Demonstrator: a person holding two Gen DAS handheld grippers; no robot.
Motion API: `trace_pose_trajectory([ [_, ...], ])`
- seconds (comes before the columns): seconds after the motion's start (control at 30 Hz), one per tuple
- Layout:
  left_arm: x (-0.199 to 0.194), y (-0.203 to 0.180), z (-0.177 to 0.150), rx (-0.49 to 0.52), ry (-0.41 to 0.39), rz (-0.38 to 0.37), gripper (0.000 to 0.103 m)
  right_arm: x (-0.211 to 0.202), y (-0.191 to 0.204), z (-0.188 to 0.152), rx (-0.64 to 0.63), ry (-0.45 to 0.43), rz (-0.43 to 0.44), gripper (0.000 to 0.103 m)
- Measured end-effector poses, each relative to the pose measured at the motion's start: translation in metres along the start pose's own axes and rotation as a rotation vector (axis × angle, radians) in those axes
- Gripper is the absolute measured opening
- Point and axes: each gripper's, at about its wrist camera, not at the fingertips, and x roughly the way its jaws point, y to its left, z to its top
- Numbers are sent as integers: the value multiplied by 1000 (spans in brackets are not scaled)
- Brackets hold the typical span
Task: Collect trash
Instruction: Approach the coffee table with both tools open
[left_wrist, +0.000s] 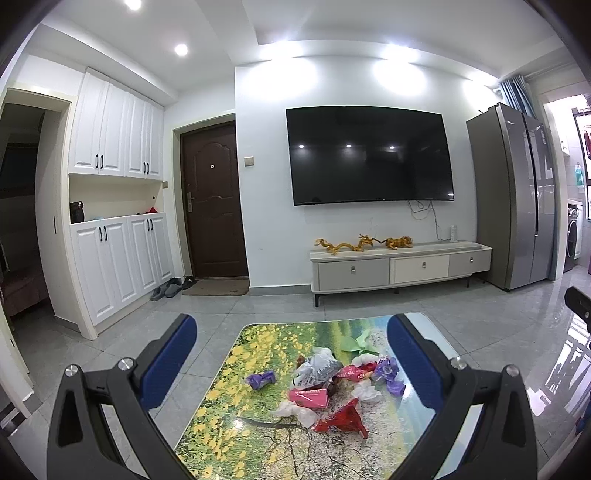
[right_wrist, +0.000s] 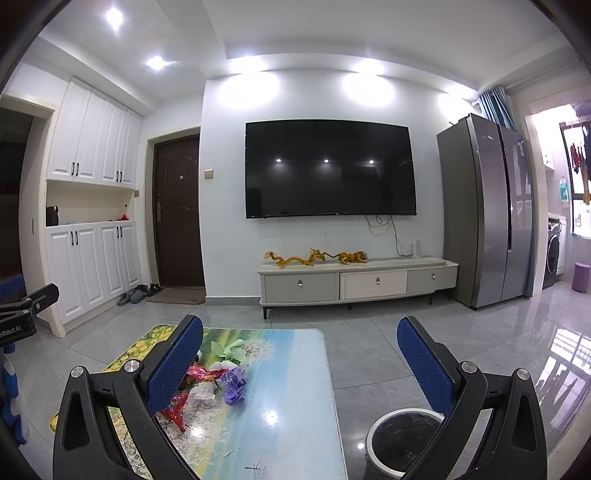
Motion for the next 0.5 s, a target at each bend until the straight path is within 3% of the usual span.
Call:
trace_pose_trajectory([
  [0.5,30,16,-1,-3,72,31,103,22,-7,-12,0,81,6,103],
])
